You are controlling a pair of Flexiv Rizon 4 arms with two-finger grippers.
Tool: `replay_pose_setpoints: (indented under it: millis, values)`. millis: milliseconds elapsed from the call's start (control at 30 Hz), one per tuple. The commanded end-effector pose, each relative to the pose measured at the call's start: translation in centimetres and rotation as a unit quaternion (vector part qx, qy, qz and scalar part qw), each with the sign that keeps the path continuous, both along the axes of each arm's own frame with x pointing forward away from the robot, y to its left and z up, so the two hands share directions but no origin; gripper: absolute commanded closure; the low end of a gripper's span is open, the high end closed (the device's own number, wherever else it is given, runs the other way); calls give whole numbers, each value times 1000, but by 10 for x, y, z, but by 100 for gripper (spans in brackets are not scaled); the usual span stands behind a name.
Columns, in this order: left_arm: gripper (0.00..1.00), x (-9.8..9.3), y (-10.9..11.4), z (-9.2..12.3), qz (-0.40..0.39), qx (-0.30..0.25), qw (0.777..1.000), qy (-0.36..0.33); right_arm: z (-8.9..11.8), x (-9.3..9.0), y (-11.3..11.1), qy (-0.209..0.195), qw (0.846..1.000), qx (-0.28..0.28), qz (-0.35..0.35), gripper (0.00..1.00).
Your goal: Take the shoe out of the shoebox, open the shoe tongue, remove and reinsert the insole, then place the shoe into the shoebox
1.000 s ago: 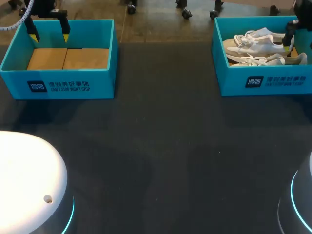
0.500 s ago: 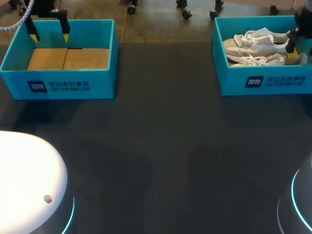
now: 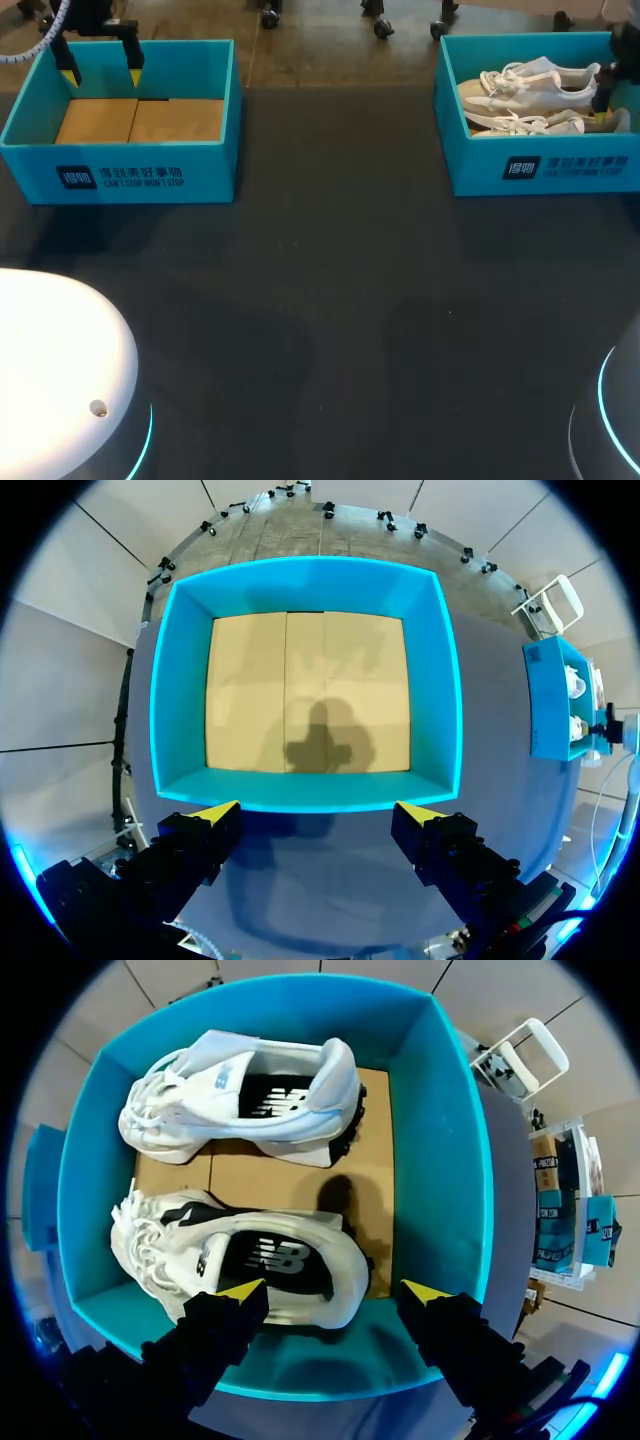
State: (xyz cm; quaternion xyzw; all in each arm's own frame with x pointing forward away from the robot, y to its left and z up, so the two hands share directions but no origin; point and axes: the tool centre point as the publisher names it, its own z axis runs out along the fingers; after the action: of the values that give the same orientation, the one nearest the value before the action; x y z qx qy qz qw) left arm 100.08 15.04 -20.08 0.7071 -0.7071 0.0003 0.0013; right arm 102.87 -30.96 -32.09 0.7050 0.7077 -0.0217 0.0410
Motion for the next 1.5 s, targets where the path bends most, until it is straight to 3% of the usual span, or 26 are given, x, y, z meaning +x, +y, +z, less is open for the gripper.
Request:
replay_pose_setpoints:
  millis: [33, 433, 733, 1100, 1167, 1200, 1300, 1333, 1500]
  values:
    - [0, 0, 0, 0, 0, 1, 1000, 0, -8, 6, -5, 8, 1000, 1, -2, 13]
    - [0, 0, 0, 0, 0, 1, 1000, 0, -27, 9, -15, 14, 1000, 10, -8, 3]
    - [0, 0, 0, 0, 0, 1, 1000, 0, -44, 8, -20, 25, 999, 19, -15, 13]
    - [0, 0, 0, 0, 0, 1, 1000, 0, -58, 3, -18, 32, 999, 32, -19, 15]
    - [0, 0, 0, 0, 0, 1, 1000, 0, -59, 2, -18, 34, 999, 33, -22, 33]
    - [0, 0, 0, 0, 0, 1, 1000, 0, -60, 1, -18, 34, 999, 34, -23, 55]
    - [0, 0, 0, 0, 0, 1, 1000, 0, -63, 0, -19, 33, 998, 38, -32, 96]
    - [0, 0, 0, 0, 0, 1, 1000, 0, -63, -1, -19, 33, 998, 39, -33, 100]
    - [0, 0, 0, 0, 0, 1, 1000, 0, -62, -4, -17, 28, 998, 35, -41, 100]
